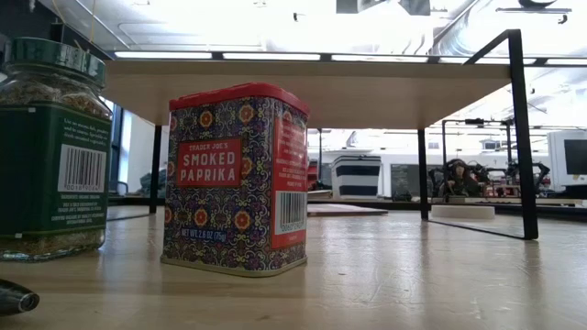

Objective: Shelf spices
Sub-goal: Remove the orange seasoning pack from the shelf

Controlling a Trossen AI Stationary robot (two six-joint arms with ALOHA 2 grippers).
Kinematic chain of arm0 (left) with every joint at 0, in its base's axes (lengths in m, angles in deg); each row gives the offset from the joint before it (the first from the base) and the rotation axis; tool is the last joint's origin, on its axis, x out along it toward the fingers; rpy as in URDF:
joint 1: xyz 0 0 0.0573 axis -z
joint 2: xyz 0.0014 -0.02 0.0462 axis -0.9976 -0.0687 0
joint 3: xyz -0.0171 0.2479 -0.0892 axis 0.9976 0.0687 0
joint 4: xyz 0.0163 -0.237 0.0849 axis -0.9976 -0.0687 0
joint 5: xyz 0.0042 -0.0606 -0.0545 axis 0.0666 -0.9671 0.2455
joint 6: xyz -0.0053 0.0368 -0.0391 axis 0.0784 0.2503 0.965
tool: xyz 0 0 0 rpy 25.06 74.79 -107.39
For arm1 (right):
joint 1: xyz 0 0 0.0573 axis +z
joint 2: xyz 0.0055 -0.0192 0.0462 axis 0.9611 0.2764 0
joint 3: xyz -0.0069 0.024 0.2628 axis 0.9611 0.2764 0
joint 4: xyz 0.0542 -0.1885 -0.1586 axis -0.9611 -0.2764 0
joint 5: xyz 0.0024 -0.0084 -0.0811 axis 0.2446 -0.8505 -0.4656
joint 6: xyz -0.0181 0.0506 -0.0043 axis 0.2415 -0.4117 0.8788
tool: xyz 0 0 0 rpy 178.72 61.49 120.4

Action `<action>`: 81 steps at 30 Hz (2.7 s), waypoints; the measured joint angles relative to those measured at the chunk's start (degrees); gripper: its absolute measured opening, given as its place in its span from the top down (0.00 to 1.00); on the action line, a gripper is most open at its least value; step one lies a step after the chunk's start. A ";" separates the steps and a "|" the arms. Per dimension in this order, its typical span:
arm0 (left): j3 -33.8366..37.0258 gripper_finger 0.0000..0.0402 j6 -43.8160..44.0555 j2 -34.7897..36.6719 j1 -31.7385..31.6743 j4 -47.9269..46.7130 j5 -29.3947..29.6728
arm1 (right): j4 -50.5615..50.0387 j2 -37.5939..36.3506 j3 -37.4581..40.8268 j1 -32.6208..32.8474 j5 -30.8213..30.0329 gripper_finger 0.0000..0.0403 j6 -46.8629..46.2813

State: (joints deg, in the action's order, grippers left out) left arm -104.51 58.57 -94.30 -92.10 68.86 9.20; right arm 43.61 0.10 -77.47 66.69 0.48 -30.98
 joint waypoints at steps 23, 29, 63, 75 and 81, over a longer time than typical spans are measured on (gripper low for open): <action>0.01 0.95 3.05 -4.58 0.09 8.13 -1.98 | 8.09 3.09 -0.11 -0.27 8.93 0.59 -3.55; 0.01 0.95 3.45 -5.48 0.11 9.76 -2.34 | 8.22 3.22 -0.09 -0.27 12.70 0.75 -4.00; 0.08 0.47 1.97 6.27 0.11 -28.82 17.84 | -24.71 -7.13 3.50 17.63 -8.63 1.00 -7.20; 13.80 0.38 5.07 8.60 2.03 -18.11 16.20 | -14.96 -6.94 29.33 40.59 -26.94 1.00 -45.79; 27.70 0.38 17.36 12.21 10.11 3.67 22.51 | -11.71 -6.94 36.29 50.57 -34.34 1.00 -52.64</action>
State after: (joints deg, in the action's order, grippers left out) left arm -76.81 75.93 -82.09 -81.99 72.53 31.71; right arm 31.90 -6.84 -41.18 117.27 -33.86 -83.62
